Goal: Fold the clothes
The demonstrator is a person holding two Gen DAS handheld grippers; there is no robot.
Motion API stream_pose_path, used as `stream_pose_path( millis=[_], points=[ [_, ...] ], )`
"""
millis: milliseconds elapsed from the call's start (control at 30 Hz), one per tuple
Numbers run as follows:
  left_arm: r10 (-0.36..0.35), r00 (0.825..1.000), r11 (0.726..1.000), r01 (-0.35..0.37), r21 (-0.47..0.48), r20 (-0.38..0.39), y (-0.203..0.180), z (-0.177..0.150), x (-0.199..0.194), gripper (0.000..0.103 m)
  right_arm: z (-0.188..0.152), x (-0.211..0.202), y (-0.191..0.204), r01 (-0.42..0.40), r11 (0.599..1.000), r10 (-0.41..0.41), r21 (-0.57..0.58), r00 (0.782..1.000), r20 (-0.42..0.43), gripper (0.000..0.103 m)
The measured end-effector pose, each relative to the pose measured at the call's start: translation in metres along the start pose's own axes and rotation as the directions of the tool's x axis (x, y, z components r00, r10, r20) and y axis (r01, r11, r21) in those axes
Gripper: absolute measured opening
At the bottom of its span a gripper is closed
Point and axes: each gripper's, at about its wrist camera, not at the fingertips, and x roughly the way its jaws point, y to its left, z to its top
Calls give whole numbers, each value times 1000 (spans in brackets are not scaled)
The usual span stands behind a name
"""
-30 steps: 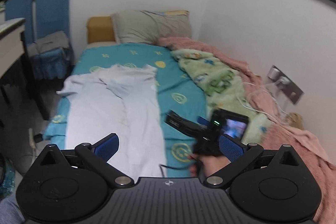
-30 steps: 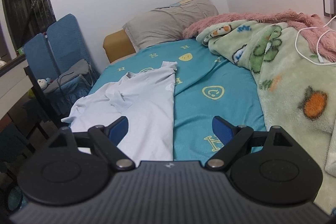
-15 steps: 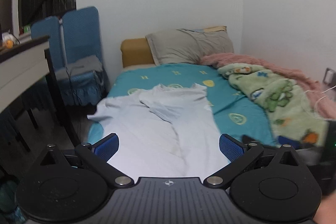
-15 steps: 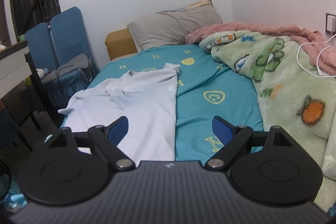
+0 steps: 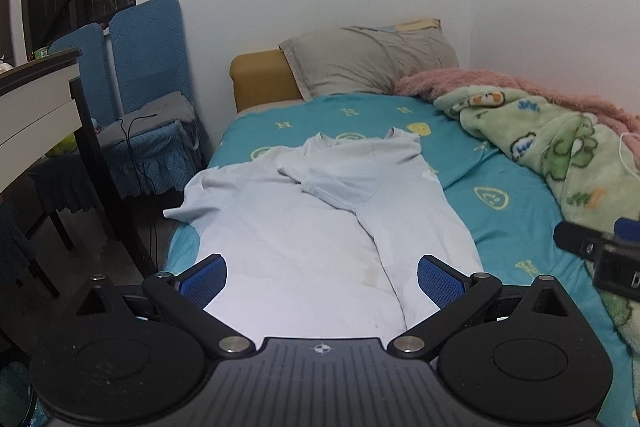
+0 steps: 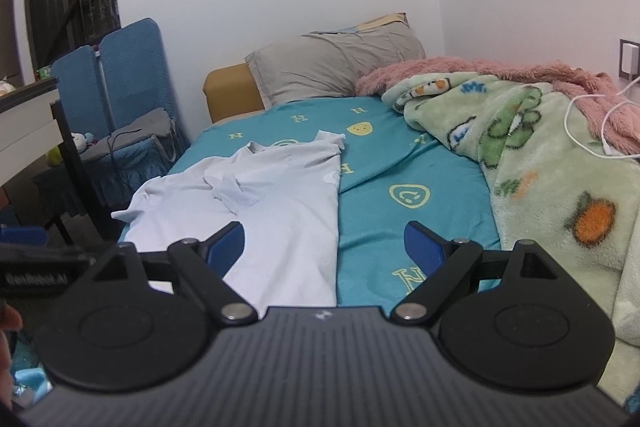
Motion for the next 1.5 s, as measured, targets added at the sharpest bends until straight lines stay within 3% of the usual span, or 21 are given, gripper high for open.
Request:
stream_pose_path(
  millis=[200, 433, 633, 733, 900, 1067, 1133, 1233, 1300, 1333, 1433, 1500],
  points=[
    [-17, 1000, 998, 16, -65, -21, 42, 5, -12, 103, 5, 7, 16, -70, 996, 68, -54, 997, -28, 88],
    [-34, 997, 988, 23, -152, -64, 90, 1, -15, 103, 27, 62, 69, -163, 973, 146, -163, 983, -114, 88],
    [-45, 997, 985, 35, -170, -56, 119, -3, -11, 103, 37, 148, 137, -312, 914, 260, -261, 941, -215, 87],
    [-32, 998, 977, 21, -211, -48, 145, -8, -2, 103, 39, 199, 175, -369, 871, 280, -325, 916, -288, 77],
    [21, 994, 937, -57, -345, -105, 193, -18, 28, 103, 28, 270, 266, -463, 801, 340, -378, 873, -349, 77],
    [58, 981, 866, -142, -480, -186, 225, -33, 54, 103, 1, 334, 348, -473, 737, 311, -483, 872, -379, 76],
    [72, 977, 835, -168, -524, -200, 235, -39, 61, 103, -10, 354, 370, -464, 713, 287, -526, 877, -385, 67],
    [62, 970, 806, -188, -561, -235, 244, -45, 73, 102, -25, 374, 384, -454, 684, 260, -571, 883, -391, 66],
    [45, 968, 789, -187, -586, -248, 247, -47, 78, 102, -34, 382, 387, -429, 667, 226, -609, 895, -384, 45],
    [40, 968, 787, -183, -589, -248, 248, -48, 79, 102, -38, 386, 388, -414, 660, 210, -627, 903, -375, 25],
    [37, 970, 791, -176, -586, -241, 248, -48, 81, 102, -32, 382, 382, -393, 677, 234, -622, 916, -325, 8],
    [49, 971, 798, -178, -575, -232, 246, -49, 81, 102, -22, 373, 373, -378, 704, 259, -602, 925, -279, 7]
  ],
)
